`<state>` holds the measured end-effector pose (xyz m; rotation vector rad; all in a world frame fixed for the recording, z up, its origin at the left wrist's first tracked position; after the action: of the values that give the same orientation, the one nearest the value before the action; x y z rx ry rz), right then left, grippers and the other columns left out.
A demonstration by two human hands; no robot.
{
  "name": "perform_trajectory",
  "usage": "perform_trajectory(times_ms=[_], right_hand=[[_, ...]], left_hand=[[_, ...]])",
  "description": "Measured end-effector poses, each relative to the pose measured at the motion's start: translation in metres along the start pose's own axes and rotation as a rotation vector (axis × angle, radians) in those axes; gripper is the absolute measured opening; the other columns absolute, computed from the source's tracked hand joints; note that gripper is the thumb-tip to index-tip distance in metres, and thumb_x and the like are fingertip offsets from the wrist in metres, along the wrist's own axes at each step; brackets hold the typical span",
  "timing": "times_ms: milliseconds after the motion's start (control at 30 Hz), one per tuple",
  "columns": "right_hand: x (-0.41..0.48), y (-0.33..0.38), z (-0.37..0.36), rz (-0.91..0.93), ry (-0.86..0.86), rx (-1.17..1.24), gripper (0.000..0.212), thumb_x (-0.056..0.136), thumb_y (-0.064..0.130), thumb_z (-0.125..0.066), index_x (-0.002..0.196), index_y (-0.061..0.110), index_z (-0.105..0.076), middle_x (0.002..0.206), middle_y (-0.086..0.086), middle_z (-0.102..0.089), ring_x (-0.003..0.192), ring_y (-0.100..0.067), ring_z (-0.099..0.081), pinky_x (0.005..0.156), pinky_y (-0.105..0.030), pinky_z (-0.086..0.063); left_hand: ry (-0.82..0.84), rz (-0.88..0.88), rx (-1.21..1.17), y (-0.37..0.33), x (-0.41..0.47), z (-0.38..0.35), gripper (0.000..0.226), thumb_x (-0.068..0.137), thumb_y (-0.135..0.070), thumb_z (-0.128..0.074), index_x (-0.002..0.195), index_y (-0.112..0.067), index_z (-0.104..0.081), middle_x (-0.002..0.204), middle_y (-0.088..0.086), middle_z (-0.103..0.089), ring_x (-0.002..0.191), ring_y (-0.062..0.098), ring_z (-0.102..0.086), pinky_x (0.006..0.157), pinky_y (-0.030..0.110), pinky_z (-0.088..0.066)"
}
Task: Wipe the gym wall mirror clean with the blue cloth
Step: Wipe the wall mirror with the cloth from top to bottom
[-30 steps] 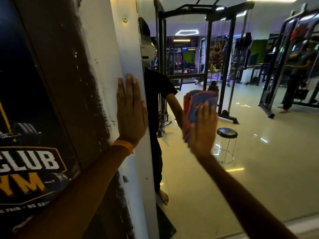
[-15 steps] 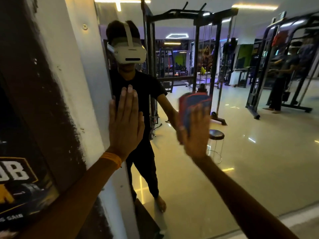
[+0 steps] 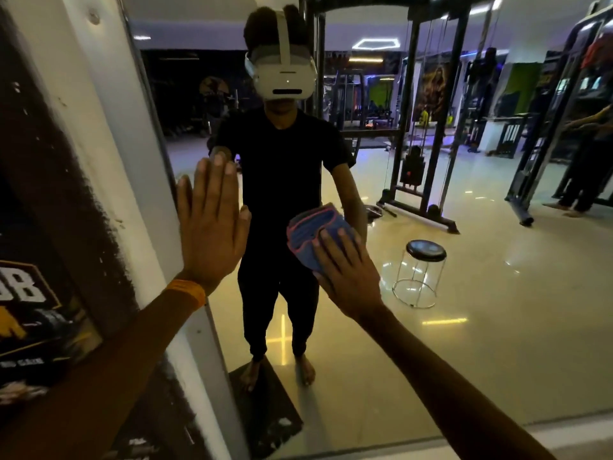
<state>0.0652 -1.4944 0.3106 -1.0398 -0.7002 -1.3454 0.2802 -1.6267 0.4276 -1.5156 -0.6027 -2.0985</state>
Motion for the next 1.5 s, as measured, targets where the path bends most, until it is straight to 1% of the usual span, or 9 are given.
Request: perform_trajectory(times_ms=[100,267,467,700,867,1067,1267,1400,1500], right_hand=[[-0.002,-0.062,0.021,0.083,-0.071,-0.075,0.070,0.109,0.038,-0.044,0.165,0.021,-0.005,0.174,0.000,0.000,0.160,-0.026,-0.004,0.128,-0.051,-0.012],[-0.013,-0.068,0.028,-0.558,-0.283,0.102,0.063,0.110,0.039,-0.035,0.165,0.027,-0.005,0.172,-0.004,-0.009,0.159,-0.028,-0.003,0.128,-0.054,-0.010],[-0.040,-0.025,-0.008,0.197,-0.058,-0.060,0.082,0.101,0.030,-0.065,0.165,0.026,-0.014,0.173,-0.005,-0.005,0.159,-0.030,-0.006,0.127,-0.055,-0.016],[-0.046,-0.034,0.003,-0.464,-0.207,0.068,0.065,0.110,0.034,-0.041,0.164,0.034,-0.005,0.173,0.005,0.004,0.158,-0.031,-0.001,0.128,-0.055,-0.006],[-0.088,-0.005,-0.022,0.185,0.071,-0.078,0.088,0.093,0.015,-0.070,0.163,0.027,-0.018,0.171,-0.005,-0.011,0.160,-0.030,-0.001,0.128,-0.054,-0.007],[-0.085,-0.076,0.019,-0.506,-0.164,0.030,0.059,0.109,0.032,-0.044,0.162,0.020,-0.021,0.171,-0.008,-0.009,0.159,-0.031,-0.002,0.126,-0.060,-0.014],[-0.108,-0.041,-0.003,-0.035,0.058,-0.058,0.070,0.103,0.025,-0.053,0.163,0.025,-0.016,0.174,-0.003,0.002,0.159,-0.032,0.000,0.128,-0.058,-0.009],[-0.100,-0.110,0.035,-0.484,-0.111,-0.061,0.060,0.110,0.034,-0.042,0.163,0.020,-0.016,0.169,-0.014,-0.018,0.158,-0.033,-0.006,0.123,-0.061,-0.025],[-0.098,-0.094,0.030,-0.647,-0.181,-0.005,0.064,0.110,0.027,-0.041,0.164,0.023,-0.007,0.170,-0.013,-0.012,0.157,-0.042,-0.009,0.128,-0.056,-0.011]], left_hand=[[-0.006,0.024,-0.022,-0.013,-0.012,0.000,0.062,0.106,-0.032,-0.034,0.158,0.002,-0.032,0.165,0.026,-0.028,0.156,0.041,-0.020,0.127,0.062,-0.013],[0.074,0.062,-0.055,-0.024,-0.069,-0.003,0.060,0.105,-0.027,-0.043,0.158,-0.001,-0.033,0.166,0.025,-0.026,0.156,0.041,-0.018,0.127,0.062,-0.010],[0.172,0.013,0.061,-0.007,-0.107,-0.018,0.067,0.099,-0.027,-0.061,0.157,-0.004,-0.037,0.165,0.023,-0.031,0.155,0.042,-0.025,0.124,0.064,-0.020],[0.115,0.004,0.100,-0.008,-0.112,-0.030,0.067,0.101,-0.038,-0.048,0.158,-0.005,-0.032,0.166,0.020,-0.027,0.157,0.038,-0.019,0.126,0.061,-0.015],[0.111,-0.016,0.108,-0.007,-0.115,-0.032,0.068,0.101,-0.037,-0.053,0.157,-0.002,-0.035,0.164,0.025,-0.031,0.156,0.040,-0.020,0.125,0.064,-0.018],[0.109,0.118,-0.074,-0.031,-0.116,-0.024,0.063,0.103,-0.032,-0.045,0.158,-0.004,-0.033,0.169,0.018,-0.021,0.159,0.034,-0.014,0.127,0.061,-0.011],[0.189,0.039,-0.152,-0.070,-0.126,-0.037,0.067,0.097,-0.020,-0.058,0.157,-0.004,-0.034,0.166,0.022,-0.029,0.157,0.039,-0.019,0.126,0.062,-0.015],[0.180,0.073,-0.135,-0.074,-0.132,-0.039,0.064,0.099,-0.021,-0.056,0.157,-0.002,-0.036,0.167,0.021,-0.027,0.158,0.038,-0.018,0.125,0.065,-0.018],[0.187,0.082,-0.115,-0.079,-0.138,-0.045,0.068,0.101,-0.027,-0.056,0.159,-0.004,-0.029,0.167,0.023,-0.025,0.158,0.039,-0.015,0.125,0.065,-0.017]])
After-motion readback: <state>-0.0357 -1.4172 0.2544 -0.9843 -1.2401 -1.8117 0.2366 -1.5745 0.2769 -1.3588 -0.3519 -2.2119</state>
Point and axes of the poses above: each hand's wrist, its own x-axis towards the middle knuckle, its own z-axis out of the back of the hand, y = z × x, the point moved 1 cm from there along x, towards the middle knuckle
